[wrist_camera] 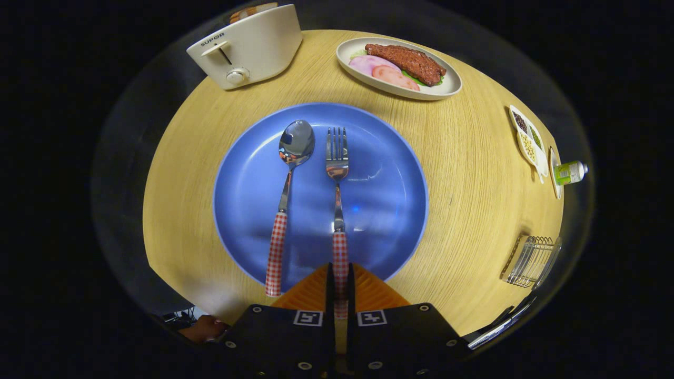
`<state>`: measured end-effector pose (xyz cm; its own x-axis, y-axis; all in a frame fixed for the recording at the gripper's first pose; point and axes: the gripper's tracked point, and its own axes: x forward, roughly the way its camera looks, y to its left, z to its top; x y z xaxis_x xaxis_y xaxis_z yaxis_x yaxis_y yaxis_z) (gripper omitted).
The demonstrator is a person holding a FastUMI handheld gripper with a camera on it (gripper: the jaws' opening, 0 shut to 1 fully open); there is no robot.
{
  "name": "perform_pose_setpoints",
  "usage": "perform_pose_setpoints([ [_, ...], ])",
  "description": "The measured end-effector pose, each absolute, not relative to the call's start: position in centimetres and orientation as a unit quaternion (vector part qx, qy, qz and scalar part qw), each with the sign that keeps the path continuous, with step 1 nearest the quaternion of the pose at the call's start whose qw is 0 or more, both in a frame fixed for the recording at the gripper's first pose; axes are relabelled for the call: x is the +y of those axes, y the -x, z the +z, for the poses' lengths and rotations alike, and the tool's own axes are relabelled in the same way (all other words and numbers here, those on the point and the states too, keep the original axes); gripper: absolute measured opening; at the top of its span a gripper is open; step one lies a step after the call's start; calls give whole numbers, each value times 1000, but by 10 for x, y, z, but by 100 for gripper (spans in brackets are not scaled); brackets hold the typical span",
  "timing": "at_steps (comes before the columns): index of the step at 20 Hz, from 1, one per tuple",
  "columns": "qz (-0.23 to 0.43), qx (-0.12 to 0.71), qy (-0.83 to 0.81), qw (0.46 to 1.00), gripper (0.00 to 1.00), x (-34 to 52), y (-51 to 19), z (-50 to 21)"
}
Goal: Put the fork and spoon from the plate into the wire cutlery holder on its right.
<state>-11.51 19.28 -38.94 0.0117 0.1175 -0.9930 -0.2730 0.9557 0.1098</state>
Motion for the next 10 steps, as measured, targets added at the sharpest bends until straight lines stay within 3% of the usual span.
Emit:
perform_pose_setpoints([
  [10, 75, 679, 25, 730, 9, 68, 119, -320],
])
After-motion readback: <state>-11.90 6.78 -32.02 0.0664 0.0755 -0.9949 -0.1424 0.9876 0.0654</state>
